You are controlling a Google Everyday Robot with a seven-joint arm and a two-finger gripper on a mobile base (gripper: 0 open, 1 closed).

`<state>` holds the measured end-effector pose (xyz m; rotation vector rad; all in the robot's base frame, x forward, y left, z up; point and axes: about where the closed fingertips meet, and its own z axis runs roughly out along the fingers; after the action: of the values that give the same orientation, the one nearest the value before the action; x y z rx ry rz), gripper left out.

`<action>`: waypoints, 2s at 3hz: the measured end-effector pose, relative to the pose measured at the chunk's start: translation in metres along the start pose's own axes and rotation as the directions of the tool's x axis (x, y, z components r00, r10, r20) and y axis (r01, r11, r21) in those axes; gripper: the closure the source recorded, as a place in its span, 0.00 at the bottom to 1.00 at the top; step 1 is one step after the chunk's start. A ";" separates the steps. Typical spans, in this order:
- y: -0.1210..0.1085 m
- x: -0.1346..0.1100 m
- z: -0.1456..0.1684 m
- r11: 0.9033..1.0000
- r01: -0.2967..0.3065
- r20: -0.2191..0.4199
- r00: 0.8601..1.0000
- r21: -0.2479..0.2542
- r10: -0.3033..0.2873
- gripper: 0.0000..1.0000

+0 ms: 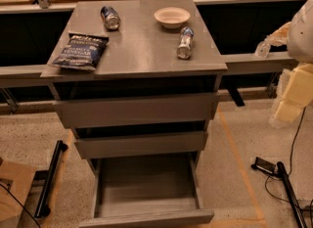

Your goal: Close bottom drawer

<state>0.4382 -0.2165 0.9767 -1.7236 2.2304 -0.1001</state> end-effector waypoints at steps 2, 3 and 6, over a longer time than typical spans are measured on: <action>-0.001 -0.001 -0.002 1.000 0.001 0.003 1.000 0.009 -0.001 0.14; 0.001 0.007 0.022 0.999 -0.004 0.030 1.000 -0.032 0.005 0.37; 0.007 0.031 0.153 0.994 -0.020 0.172 0.984 -0.105 0.038 1.00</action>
Offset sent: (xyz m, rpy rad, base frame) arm 0.0000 0.0000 0.0000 0.0000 0.0000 0.0000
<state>0.4696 -0.2231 0.8242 -1.6810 2.1650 0.1694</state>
